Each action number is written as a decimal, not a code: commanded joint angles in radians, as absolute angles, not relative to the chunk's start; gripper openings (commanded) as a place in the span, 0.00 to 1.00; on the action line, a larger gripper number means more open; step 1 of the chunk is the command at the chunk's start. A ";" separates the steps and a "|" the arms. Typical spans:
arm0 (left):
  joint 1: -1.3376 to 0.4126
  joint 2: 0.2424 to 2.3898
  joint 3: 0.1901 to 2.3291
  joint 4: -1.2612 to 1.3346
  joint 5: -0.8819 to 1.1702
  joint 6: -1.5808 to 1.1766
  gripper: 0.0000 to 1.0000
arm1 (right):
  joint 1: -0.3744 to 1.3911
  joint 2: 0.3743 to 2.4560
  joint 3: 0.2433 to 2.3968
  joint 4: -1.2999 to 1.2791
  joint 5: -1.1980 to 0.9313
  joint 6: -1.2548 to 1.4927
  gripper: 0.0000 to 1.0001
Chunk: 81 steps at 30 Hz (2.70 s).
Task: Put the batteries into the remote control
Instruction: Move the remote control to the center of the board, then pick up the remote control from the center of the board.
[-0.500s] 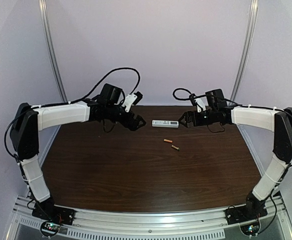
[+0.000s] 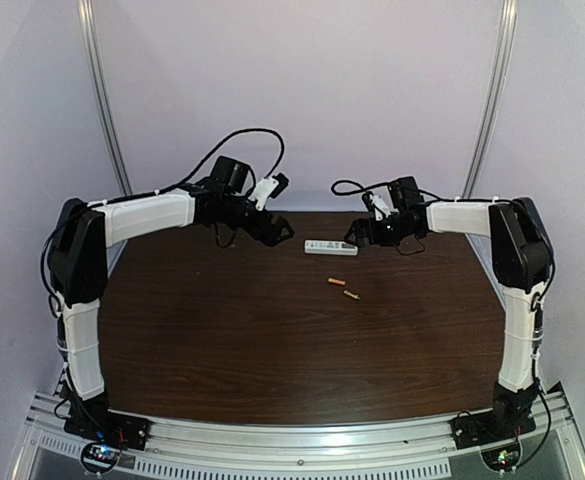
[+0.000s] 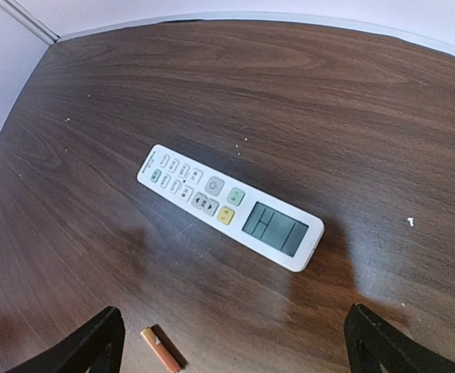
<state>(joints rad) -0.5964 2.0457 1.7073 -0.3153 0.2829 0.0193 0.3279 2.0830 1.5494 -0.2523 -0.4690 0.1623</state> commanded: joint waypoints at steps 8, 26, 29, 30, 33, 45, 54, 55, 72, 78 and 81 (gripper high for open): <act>-0.491 1.990 1.590 -0.254 0.362 -0.060 0.98 | 0.319 2.279 1.746 -0.304 -0.498 0.196 0.95; -0.428 2.055 1.582 -0.133 0.484 0.040 0.97 | 0.344 2.504 2.031 -0.328 -0.644 0.212 0.63; -0.428 2.086 1.600 -0.145 0.487 0.059 0.97 | 0.371 2.533 2.076 -0.333 -0.676 0.222 0.61; -0.428 2.093 1.599 -0.146 0.489 0.064 0.97 | 0.378 2.538 2.084 -0.332 -0.682 0.225 0.60; -0.429 2.110 1.597 -0.146 0.487 0.080 0.95 | 0.401 2.551 2.097 -0.333 -0.698 0.226 0.59; -0.445 2.185 1.609 -0.158 0.422 0.175 0.87 | 0.463 2.568 2.124 -0.296 -0.803 0.252 0.59; -0.445 2.272 1.696 -0.203 0.442 0.380 0.89 | 0.450 2.476 2.025 -0.207 -0.831 0.289 0.61; -0.445 2.290 1.720 -0.224 0.446 0.390 0.89 | 0.442 2.453 1.990 -0.170 -0.838 0.308 0.61; -0.485 2.427 1.866 -0.415 0.404 0.473 0.65 | 0.361 2.092 1.632 -0.003 -0.846 0.351 0.63; -0.504 2.402 1.813 -0.430 0.352 0.478 0.43 | 0.341 1.939 1.481 0.037 -0.834 0.340 0.63; -0.509 2.369 1.759 -0.411 0.338 0.457 0.34 | 0.337 1.865 1.424 0.034 -0.819 0.329 0.63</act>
